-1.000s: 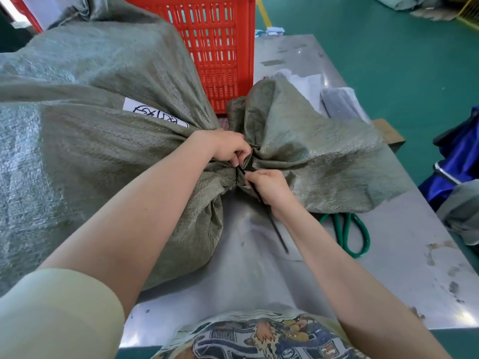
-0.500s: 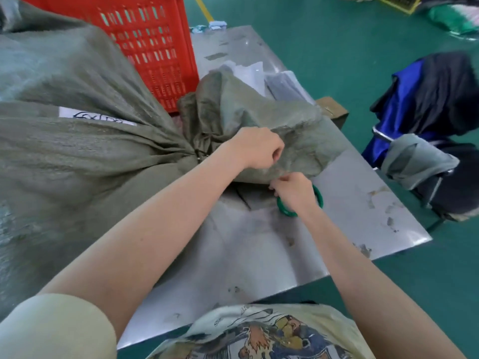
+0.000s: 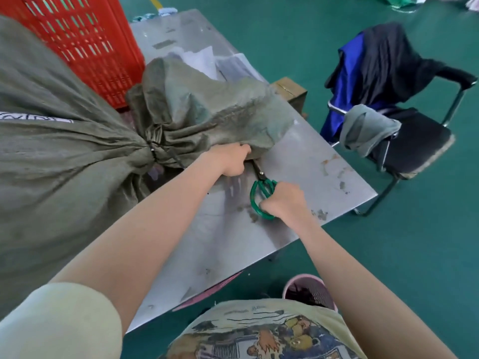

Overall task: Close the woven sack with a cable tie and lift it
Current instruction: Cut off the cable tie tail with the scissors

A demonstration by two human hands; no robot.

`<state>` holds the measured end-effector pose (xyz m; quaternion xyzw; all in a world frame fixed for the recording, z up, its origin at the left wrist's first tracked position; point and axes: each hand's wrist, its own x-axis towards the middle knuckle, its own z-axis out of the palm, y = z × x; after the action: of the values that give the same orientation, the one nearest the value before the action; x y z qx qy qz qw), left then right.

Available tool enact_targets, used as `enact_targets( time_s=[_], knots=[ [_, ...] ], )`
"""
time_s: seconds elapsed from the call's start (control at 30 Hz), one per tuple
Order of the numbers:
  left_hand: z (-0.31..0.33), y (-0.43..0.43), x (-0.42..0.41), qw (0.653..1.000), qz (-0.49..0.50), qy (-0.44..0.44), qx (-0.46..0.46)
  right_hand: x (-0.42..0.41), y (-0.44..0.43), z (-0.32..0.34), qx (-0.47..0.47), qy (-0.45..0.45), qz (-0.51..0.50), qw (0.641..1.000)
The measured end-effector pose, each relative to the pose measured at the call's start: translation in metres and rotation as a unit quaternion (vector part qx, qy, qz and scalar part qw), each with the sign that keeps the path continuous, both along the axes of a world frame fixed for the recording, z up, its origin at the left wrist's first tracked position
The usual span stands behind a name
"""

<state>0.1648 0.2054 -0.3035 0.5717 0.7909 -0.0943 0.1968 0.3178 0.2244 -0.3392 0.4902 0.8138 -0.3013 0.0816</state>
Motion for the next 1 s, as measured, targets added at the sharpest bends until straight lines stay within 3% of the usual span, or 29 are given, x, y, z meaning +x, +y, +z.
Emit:
enact_targets(
  time_s=[0.1, 0.23, 0.43, 0.6, 0.7, 0.9, 1.0],
  knots=[
    [-0.003, 0.005, 0.000, 0.999, 0.018, 0.017, 0.029, 0.015, 0.002, -0.008, -0.009, 0.034, -0.059, 0.998],
    [0.000, 0.004, -0.007, 0.994, 0.065, -0.001, 0.090, 0.031, 0.006, -0.015, 0.005, 0.091, -0.058, 0.994],
    [0.024, -0.013, -0.022, 0.945, 0.197, -0.045, 0.256, 0.031, -0.002, -0.018, -0.036, 0.258, -0.065, 0.963],
    [0.039, -0.054, -0.054, 0.927, 0.226, -0.038, 0.298, 0.007, -0.010, -0.007, -0.004, 0.257, -0.020, 0.966],
    [0.048, -0.088, -0.080, 0.930, 0.221, -0.026, 0.292, -0.014, -0.011, -0.003, -0.001, 0.252, 0.005, 0.968],
    [0.057, -0.125, -0.094, 0.979, 0.166, -0.014, 0.117, -0.051, -0.012, 0.013, 0.052, 0.190, 0.057, 0.979],
    [0.056, -0.122, -0.096, 0.972, 0.160, 0.029, 0.167, -0.065, -0.015, 0.017, 0.103, 0.156, 0.091, 0.978]
  ],
)
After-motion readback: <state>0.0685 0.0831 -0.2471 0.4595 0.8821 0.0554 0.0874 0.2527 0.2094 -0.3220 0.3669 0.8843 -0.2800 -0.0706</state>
